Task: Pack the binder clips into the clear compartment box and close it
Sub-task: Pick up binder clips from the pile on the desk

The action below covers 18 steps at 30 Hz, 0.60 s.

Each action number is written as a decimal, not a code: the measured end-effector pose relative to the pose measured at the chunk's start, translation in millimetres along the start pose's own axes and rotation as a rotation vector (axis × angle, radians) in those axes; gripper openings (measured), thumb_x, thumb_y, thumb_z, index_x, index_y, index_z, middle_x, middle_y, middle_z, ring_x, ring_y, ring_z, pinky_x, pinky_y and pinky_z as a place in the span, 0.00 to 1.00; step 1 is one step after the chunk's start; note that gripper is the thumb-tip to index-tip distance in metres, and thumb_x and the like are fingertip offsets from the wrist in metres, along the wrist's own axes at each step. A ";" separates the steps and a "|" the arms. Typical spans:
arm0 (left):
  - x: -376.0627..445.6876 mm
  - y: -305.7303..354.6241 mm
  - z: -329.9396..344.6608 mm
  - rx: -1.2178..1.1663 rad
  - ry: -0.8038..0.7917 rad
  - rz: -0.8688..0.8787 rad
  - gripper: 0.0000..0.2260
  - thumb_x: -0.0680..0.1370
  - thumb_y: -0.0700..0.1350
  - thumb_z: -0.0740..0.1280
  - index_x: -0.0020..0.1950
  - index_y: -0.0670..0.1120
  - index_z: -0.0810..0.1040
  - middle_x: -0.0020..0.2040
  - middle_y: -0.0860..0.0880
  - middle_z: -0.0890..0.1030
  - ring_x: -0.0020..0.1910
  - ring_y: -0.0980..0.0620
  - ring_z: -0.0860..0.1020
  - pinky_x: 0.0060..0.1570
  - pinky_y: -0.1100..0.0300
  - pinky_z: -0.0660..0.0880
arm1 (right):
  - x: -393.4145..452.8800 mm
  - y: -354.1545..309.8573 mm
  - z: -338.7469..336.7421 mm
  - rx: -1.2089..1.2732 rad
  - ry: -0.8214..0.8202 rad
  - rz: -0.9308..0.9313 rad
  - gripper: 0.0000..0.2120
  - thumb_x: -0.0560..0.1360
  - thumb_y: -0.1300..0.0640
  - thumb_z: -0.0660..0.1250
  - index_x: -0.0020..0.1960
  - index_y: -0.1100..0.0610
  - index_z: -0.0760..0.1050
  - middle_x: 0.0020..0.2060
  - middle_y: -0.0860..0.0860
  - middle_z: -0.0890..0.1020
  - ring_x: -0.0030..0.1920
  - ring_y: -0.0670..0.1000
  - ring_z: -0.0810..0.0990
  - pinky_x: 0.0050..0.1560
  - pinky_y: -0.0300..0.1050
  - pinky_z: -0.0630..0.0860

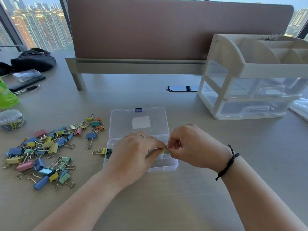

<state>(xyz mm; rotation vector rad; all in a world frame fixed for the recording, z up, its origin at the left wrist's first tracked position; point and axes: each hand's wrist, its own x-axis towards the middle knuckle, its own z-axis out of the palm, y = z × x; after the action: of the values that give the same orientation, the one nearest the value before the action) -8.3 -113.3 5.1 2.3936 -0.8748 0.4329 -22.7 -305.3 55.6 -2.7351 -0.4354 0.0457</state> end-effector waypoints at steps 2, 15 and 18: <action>-0.2 -0.1 0.2 0.005 -0.002 0.002 0.07 0.76 0.51 0.67 0.50 0.58 0.85 0.42 0.60 0.83 0.44 0.58 0.77 0.41 0.61 0.73 | -0.7 0.1 -0.9 0.023 -0.017 -0.003 0.06 0.74 0.54 0.67 0.43 0.50 0.83 0.34 0.44 0.80 0.35 0.41 0.75 0.34 0.30 0.70; -1.6 6.0 -4.0 0.024 -0.062 -0.013 0.13 0.74 0.52 0.60 0.48 0.56 0.84 0.49 0.62 0.82 0.48 0.61 0.77 0.51 0.61 0.75 | -4.1 10.2 -9.3 0.030 -0.013 0.011 0.07 0.73 0.53 0.68 0.48 0.45 0.83 0.36 0.44 0.80 0.38 0.41 0.74 0.41 0.36 0.74; -0.2 7.3 -10.2 -0.010 -0.050 -0.058 0.11 0.74 0.52 0.61 0.51 0.56 0.82 0.49 0.61 0.81 0.48 0.60 0.78 0.49 0.61 0.75 | -1.5 12.7 -4.6 0.044 -0.010 0.033 0.08 0.74 0.54 0.67 0.49 0.45 0.82 0.35 0.44 0.80 0.36 0.42 0.75 0.38 0.37 0.75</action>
<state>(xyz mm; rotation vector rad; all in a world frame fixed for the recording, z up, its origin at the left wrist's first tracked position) -14.4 -111.9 16.0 2.4238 -0.8255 0.3467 -20.0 -318.6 55.2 -2.7003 -0.3878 0.0763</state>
